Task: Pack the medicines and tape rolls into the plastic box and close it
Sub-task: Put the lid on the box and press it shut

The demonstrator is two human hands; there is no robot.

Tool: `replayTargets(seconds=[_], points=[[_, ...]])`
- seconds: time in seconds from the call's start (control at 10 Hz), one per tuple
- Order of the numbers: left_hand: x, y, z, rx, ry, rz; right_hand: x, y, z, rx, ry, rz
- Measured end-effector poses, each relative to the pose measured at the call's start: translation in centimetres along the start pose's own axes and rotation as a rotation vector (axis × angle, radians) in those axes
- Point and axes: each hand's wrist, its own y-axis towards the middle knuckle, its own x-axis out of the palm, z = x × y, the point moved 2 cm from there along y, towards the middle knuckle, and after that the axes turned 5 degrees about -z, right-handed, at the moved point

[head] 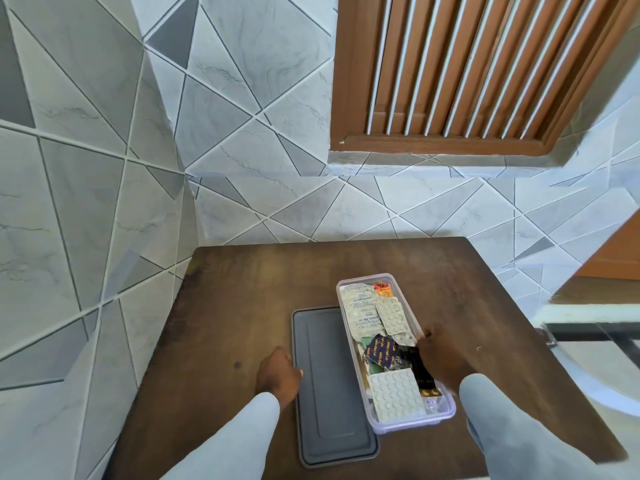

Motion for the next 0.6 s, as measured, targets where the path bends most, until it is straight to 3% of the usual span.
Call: replayTargets(seconds=[0.2, 0.6], points=[[2.7, -0.2, 0.3, -0.086, 0.03, 0.046, -1.8, 2.7, 3.1, 0.052, 0.045, -0.025], [-2.2, 1.5, 0.9, -0.239, -0.462, 0.071, -0.4, 2.7, 2.1, -0.108, 0.0, -0.153]])
